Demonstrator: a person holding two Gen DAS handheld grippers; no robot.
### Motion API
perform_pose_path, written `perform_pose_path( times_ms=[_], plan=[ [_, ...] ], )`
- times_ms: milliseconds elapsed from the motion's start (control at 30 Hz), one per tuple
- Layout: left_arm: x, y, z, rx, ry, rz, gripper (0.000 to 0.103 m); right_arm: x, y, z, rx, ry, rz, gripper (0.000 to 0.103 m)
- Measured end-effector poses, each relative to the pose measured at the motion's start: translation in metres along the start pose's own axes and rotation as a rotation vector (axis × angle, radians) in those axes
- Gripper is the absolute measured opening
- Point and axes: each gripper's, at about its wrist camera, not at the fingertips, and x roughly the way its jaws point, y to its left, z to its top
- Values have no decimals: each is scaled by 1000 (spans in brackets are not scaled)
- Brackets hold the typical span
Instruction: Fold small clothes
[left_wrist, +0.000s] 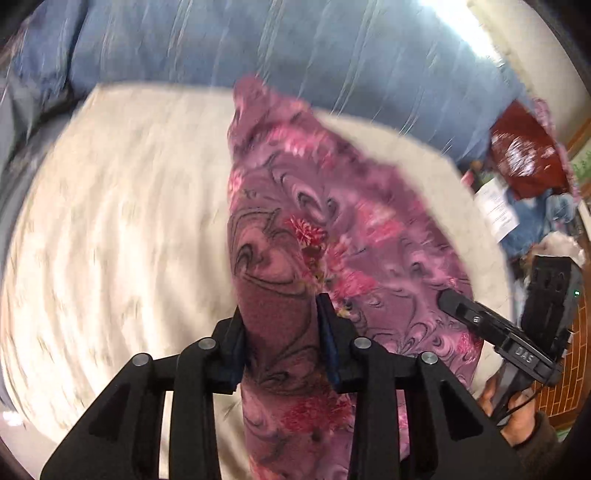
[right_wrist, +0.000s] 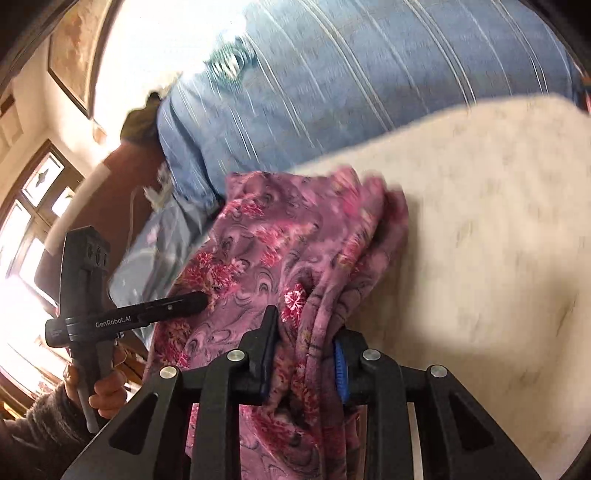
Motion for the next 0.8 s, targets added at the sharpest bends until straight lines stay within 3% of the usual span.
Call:
perform_pose_path(
  times_ms=[67,167,300,400,567,633,733,800],
  plan=[
    [11,14,-9,-28,15,-4,45,12,-5,-14,3,53,-61,34],
    [-5,18,-5,-29,-14,-29,44,0,-7,-12,20,43,-67,36],
    [-42,1,14,82,-167,10,46,-30,1,13,-9,-69,-97,36],
    [-42,-16,40,132,-211,23,58,-26,15,37,-49,-116,-57,36],
    [-6,-19,89,142,-168,70,58,18,42,67,-183,-79,-88,33],
    [12,-15,108,118,-142,58,58,32,39,76,-186,-74,-94,33],
    [45,-10,123,108,-115,101,58,57,23,85,-159,-42,-140,31],
    [75,-4,126,96,-58,133,58,80,2,86,-118,32,-186,19]
  ],
)
